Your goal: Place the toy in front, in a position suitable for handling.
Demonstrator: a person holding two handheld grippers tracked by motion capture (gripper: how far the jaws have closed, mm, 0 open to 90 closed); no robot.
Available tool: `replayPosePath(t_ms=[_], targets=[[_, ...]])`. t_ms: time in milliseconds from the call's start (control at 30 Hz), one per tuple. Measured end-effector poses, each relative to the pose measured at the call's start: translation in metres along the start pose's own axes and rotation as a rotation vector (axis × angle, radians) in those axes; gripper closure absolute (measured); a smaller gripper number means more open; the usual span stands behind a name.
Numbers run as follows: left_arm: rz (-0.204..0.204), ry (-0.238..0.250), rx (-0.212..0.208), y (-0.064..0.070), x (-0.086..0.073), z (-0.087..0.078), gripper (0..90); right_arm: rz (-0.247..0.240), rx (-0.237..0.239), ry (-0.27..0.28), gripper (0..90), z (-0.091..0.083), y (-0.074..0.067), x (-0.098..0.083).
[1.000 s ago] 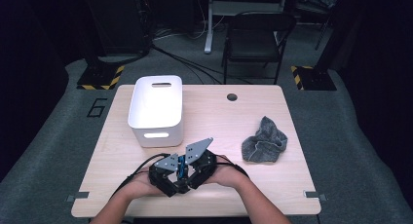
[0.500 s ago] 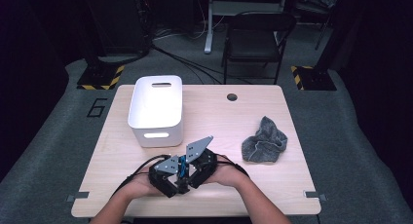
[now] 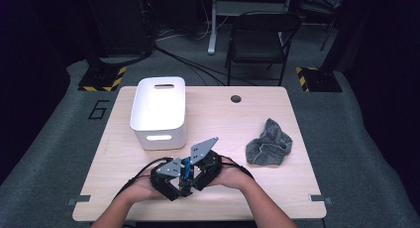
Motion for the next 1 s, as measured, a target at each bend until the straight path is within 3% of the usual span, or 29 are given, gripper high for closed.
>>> replayPosePath(t_ms=[500,1000], targets=[[-0.002,-0.033,0.002,-0.001,-0.003,-0.001,25.1,0.022,0.007,-0.027,22.8,-0.006,0.002,-0.011],[-0.011,-0.045,0.014,-0.004,-0.005,-0.002,25.3,0.043,-0.02,-0.063,21.7,-0.013,0.002,-0.02]])
Point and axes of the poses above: each handheld gripper's, and its own axes: z roughly forward along the jaws, x roughly out of its top, y roughly to its right, the point moved 5 cm from there along z, roughly forward along the jaws, and after that the axes turned 13 degrees about -z, right-handed, at the moved point
